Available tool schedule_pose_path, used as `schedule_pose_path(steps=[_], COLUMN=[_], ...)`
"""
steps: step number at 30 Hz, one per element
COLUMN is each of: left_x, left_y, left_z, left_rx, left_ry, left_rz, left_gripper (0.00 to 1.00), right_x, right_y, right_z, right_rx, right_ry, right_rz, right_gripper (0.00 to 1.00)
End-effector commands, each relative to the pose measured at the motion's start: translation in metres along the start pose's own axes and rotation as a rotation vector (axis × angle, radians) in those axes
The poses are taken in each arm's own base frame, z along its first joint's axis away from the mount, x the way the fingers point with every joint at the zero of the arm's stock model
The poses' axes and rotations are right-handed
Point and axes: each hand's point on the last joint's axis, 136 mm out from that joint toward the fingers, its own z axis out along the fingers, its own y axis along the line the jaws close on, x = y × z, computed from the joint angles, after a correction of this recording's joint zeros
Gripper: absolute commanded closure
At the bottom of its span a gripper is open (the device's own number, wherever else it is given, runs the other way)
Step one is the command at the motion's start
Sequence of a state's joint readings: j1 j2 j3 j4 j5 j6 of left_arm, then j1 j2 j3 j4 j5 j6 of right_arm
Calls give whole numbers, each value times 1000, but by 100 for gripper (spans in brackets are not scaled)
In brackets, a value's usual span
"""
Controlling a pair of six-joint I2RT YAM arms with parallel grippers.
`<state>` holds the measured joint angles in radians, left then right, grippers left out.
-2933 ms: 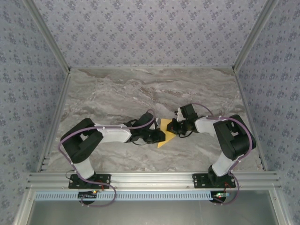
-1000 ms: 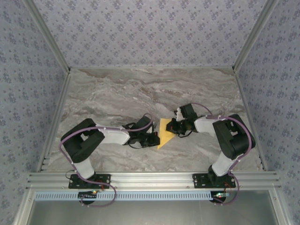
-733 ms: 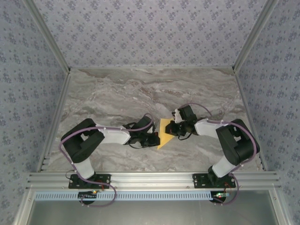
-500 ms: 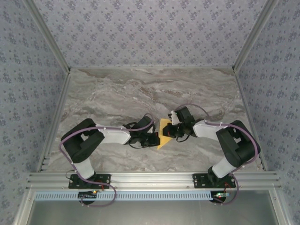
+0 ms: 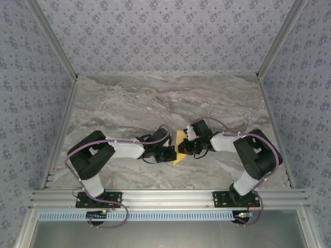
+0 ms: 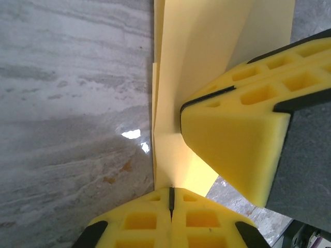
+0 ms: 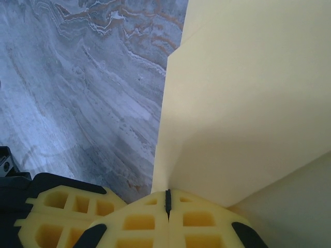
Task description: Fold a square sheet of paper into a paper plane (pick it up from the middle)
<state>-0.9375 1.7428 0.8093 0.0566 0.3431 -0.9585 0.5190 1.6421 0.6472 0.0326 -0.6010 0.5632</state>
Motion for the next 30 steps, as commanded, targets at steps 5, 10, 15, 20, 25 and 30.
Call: schedule_pose_path(steps=[5,10,15,20,25,30], left_x=[36,39,39,34,26,5], left_y=[51,56,55,50,35,6], left_z=[4,6,5,2,-1,-9], left_rx=[-208,-222,-223,-220,-196,-148], left_ry=[119,131,131,121,108,57], left_rz=[-19,-23,-17,5,53,127], left_gripper=[100,100,100,100,100,99], right_x=[-40,-70,-97,-125,-136,-112], right_y=[-55,-72,-86,-105,-96,-69], right_z=[-13,-25,-41,-58,-74,-87], right_rx=[140,137,158,175,170,183], right_ry=[-86,-152,-206,-253,-277,-284], right_rz=[95,146,185,241,224,192], right_gripper=[100,100,100,100,100,96])
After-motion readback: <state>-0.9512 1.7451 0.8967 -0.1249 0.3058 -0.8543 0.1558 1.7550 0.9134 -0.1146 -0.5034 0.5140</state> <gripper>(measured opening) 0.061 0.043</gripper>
